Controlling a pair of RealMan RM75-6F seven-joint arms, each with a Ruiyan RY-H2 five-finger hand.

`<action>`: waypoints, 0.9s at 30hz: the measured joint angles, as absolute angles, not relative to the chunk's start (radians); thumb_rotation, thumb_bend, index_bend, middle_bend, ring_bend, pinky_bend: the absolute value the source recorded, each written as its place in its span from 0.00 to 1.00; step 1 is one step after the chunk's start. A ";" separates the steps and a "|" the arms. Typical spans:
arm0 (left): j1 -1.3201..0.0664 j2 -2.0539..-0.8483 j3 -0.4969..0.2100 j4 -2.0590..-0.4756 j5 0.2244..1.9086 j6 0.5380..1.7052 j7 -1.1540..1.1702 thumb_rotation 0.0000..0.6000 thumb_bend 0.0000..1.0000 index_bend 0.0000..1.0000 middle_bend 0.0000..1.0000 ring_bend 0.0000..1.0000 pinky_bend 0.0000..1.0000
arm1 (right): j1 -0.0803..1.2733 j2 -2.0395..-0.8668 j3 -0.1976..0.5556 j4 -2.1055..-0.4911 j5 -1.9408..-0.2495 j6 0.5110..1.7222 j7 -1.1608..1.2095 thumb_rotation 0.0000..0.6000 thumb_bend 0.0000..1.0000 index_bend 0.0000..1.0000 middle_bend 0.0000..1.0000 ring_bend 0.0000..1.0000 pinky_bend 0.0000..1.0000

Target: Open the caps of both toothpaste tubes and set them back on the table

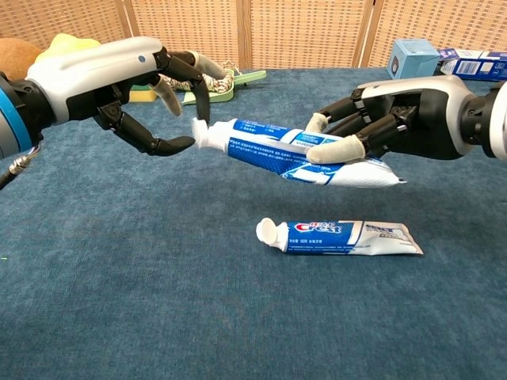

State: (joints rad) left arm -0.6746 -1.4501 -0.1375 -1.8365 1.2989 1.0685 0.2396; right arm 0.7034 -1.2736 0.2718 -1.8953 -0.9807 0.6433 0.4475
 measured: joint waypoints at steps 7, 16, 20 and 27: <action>-0.671 -1.446 -0.132 -1.840 1.304 1.071 0.237 1.00 0.33 0.51 0.13 0.07 0.30 | 0.705 -1.275 0.277 -1.888 -0.961 0.654 0.448 1.00 0.60 0.95 0.78 0.74 0.82; -0.672 -1.454 -0.127 -1.841 1.309 1.070 0.238 1.00 0.33 0.47 0.11 0.07 0.30 | 0.707 -1.282 0.284 -1.888 -0.924 0.684 0.433 1.00 0.60 0.95 0.78 0.74 0.82; -0.671 -1.450 -0.127 -1.847 1.312 1.074 0.239 1.00 0.33 0.40 0.10 0.06 0.30 | 0.709 -1.287 0.281 -1.892 -0.915 0.698 0.416 1.00 0.60 0.95 0.78 0.74 0.82; -0.638 -1.388 -0.126 -1.879 1.335 1.126 0.225 1.00 0.33 0.30 0.09 0.06 0.30 | 0.709 -1.304 0.269 -1.865 -0.930 0.726 0.377 1.00 0.59 0.94 0.77 0.72 0.80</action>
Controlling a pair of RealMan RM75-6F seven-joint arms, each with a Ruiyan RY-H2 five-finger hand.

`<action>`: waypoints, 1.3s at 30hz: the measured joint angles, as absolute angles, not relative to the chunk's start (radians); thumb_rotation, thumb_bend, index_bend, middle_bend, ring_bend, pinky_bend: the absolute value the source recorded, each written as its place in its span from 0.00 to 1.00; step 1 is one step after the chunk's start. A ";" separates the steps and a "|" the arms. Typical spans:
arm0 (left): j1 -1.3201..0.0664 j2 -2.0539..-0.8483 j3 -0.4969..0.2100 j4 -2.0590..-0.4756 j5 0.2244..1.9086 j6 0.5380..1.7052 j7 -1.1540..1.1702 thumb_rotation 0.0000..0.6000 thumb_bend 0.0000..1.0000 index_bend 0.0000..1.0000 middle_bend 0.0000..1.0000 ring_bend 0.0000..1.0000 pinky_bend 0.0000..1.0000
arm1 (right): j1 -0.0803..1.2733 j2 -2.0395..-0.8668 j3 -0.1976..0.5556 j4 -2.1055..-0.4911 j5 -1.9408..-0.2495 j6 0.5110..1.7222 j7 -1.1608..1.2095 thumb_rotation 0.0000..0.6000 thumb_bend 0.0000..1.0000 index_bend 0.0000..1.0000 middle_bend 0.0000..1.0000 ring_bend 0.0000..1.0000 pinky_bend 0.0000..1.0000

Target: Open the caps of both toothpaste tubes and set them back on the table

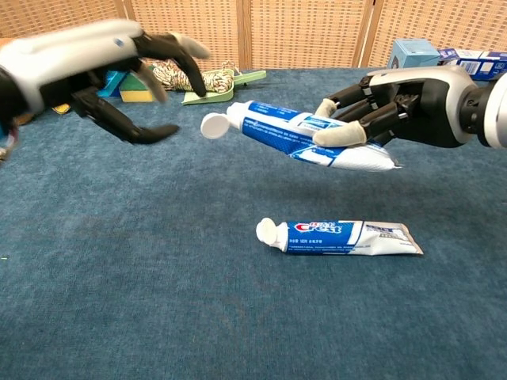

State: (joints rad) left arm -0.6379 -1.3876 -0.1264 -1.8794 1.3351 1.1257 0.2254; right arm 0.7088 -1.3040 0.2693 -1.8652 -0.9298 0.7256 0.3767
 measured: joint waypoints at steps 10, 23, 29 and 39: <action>-0.521 -1.218 -0.101 -1.921 1.363 1.257 0.176 1.00 0.33 0.29 0.09 0.06 0.29 | 0.691 -1.310 0.253 -1.772 -1.014 0.737 0.370 1.00 0.56 0.88 0.70 0.60 0.61; -0.329 -1.037 -0.039 -1.936 1.384 1.416 0.077 1.00 0.33 0.28 0.09 0.05 0.29 | 0.667 -1.376 0.221 -1.602 -1.174 0.766 0.409 1.00 0.51 0.70 0.55 0.41 0.26; -0.275 -1.006 -0.032 -1.925 1.376 1.449 0.036 1.00 0.33 0.28 0.09 0.05 0.29 | 0.667 -1.420 0.210 -1.521 -1.218 0.786 0.409 1.00 0.46 0.53 0.44 0.29 0.20; -0.223 -0.984 -0.034 -1.911 1.372 1.467 0.002 1.00 0.33 0.27 0.09 0.04 0.28 | 0.658 -1.457 0.204 -1.454 -1.232 0.830 0.378 0.81 0.32 0.26 0.26 0.12 0.17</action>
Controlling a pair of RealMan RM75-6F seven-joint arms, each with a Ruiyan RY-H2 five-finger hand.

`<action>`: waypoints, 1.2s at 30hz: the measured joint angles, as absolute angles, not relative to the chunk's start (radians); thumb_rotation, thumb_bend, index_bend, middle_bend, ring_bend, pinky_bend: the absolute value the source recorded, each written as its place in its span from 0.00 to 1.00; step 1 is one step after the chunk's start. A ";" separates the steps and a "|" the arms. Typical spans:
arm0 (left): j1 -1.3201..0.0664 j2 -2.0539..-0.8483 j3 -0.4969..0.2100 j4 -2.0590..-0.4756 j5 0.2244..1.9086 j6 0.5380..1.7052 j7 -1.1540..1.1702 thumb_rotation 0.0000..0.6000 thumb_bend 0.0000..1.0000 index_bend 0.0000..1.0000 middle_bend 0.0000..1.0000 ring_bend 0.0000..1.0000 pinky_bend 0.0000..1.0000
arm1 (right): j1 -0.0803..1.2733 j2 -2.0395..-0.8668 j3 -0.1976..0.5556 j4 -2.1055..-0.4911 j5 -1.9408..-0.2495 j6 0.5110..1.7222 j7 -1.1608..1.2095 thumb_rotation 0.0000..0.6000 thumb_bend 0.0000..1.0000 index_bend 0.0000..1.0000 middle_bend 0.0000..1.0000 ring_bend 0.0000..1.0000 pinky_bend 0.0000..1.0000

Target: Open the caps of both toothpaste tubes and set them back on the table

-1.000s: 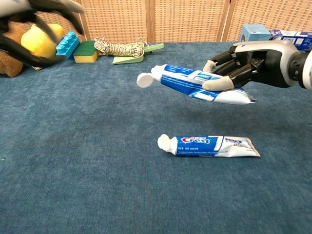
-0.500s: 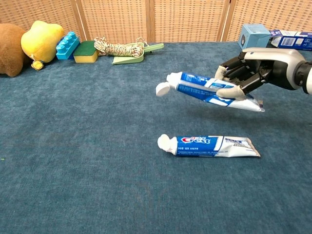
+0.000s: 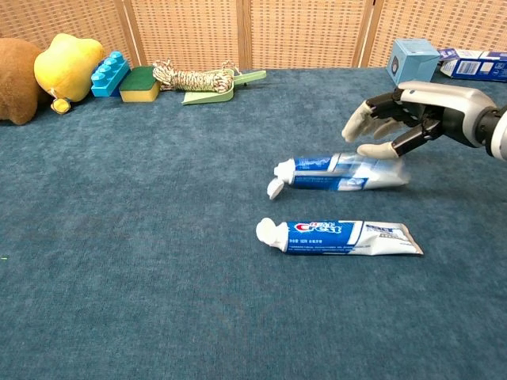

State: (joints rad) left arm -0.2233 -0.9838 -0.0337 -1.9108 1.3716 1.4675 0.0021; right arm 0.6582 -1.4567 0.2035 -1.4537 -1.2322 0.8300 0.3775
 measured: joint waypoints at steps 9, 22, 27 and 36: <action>-0.189 -0.978 -0.040 -1.909 1.378 1.486 0.000 1.00 0.33 0.24 0.09 0.04 0.25 | 0.622 -1.429 0.207 -1.462 -1.248 0.892 0.401 0.68 0.29 0.23 0.23 0.08 0.17; -0.124 -0.991 -0.005 -1.857 1.375 1.487 -0.015 1.00 0.32 0.25 0.08 0.01 0.12 | 0.495 -1.385 0.189 -1.481 -1.336 1.182 0.294 0.81 0.29 0.24 0.23 0.07 0.17; -0.098 -1.000 -0.007 -1.836 1.360 1.509 -0.003 1.00 0.30 0.25 0.10 0.03 0.12 | 0.448 -1.370 0.165 -1.494 -1.366 1.265 0.134 0.90 0.30 0.26 0.24 0.07 0.17; -0.052 -1.024 0.016 -1.830 1.379 1.527 0.017 1.00 0.27 0.24 0.09 0.01 0.09 | 0.328 -1.321 0.102 -1.592 -1.401 1.424 -0.152 0.93 0.30 0.27 0.24 0.07 0.17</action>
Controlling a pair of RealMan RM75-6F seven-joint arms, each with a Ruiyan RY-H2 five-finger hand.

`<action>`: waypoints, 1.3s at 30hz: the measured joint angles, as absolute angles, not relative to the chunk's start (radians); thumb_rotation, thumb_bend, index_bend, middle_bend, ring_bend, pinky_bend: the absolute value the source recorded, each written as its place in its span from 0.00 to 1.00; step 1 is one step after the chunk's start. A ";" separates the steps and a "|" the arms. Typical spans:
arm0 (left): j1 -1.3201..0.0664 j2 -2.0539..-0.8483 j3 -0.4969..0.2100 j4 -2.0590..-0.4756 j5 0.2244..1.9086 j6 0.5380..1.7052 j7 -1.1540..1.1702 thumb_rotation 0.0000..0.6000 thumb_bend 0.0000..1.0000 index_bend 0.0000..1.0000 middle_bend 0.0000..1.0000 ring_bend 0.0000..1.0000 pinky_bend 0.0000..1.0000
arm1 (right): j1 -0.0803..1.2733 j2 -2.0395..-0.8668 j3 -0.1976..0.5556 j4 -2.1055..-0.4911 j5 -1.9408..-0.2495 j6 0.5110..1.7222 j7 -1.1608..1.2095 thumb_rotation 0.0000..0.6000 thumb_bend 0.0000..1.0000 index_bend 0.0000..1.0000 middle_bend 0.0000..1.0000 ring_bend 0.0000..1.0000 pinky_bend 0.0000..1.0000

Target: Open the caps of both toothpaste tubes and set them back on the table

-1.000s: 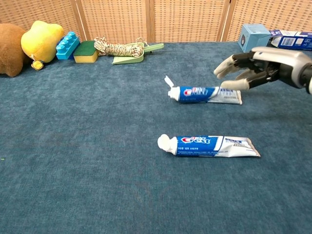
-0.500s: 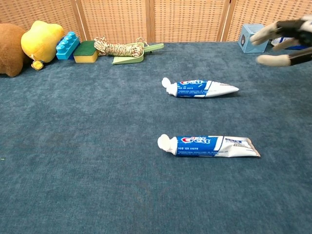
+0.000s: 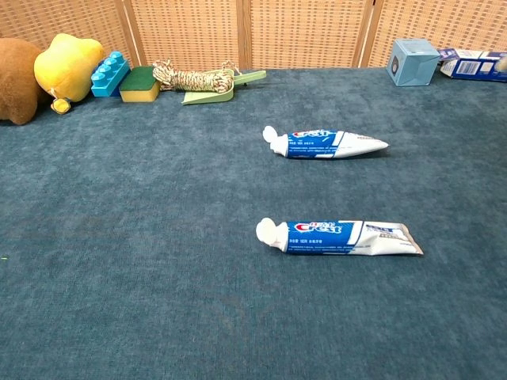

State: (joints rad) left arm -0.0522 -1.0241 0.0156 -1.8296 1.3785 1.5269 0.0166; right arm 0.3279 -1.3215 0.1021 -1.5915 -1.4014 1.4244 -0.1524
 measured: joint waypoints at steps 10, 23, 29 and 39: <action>-0.033 -1.023 0.044 -1.803 1.391 1.487 0.011 1.00 0.24 0.20 0.04 0.00 0.00 | 0.242 -1.259 0.053 -1.708 -1.413 1.467 -0.204 0.93 0.30 0.27 0.24 0.07 0.17; -0.016 -1.046 0.025 -1.793 1.438 1.519 -0.009 1.00 0.24 0.20 0.05 0.00 0.01 | 0.204 -1.246 0.056 -1.736 -1.411 1.472 -0.206 0.95 0.30 0.28 0.24 0.07 0.17; -0.019 -1.045 0.009 -1.806 1.450 1.527 -0.009 1.00 0.24 0.20 0.06 0.00 0.01 | 0.192 -1.249 0.059 -1.735 -1.421 1.478 -0.188 0.96 0.30 0.29 0.25 0.07 0.17; -0.024 -1.032 0.006 -1.830 1.461 1.510 0.002 1.00 0.24 0.20 0.05 0.00 0.01 | 0.166 -1.255 0.059 -1.719 -1.434 1.492 -0.159 0.99 0.30 0.30 0.25 0.07 0.17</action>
State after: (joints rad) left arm -0.0244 -1.0320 0.0059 -1.8302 1.4608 1.5100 0.0025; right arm 0.1655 -1.2553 0.0593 -1.7192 -1.4343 1.4918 -0.1592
